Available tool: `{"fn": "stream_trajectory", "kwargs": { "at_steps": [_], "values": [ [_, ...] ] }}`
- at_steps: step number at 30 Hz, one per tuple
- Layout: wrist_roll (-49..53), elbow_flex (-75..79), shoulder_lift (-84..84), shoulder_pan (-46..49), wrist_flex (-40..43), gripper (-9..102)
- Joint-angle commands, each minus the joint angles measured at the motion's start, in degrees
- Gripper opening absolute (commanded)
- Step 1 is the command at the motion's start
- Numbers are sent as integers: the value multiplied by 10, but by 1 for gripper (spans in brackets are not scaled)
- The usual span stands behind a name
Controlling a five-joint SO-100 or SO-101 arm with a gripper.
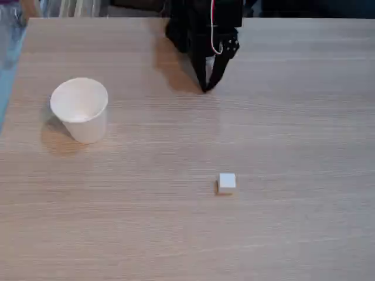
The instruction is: Grasp a block and put it in the bin.
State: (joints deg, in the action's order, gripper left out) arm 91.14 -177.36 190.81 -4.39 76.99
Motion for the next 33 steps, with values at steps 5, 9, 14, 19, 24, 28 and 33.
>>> {"fn": "stream_trajectory", "kwargs": {
  "at_steps": [5, 9, 14, 19, 24, 28, 33],
  "values": [
    [-31, -7, 1, -39, -3, 0],
    [-26, -7, 1, -36, -3, 0],
    [-24, -7, 1, -30, -2, 0],
    [-22, -7, 1, -28, -2, 0],
    [-22, -7, 1, -39, -2, 0],
    [-6, -7, 1, -42, 1, 0],
    [33, -5, -6, -30, -11, 0]
  ]
}}
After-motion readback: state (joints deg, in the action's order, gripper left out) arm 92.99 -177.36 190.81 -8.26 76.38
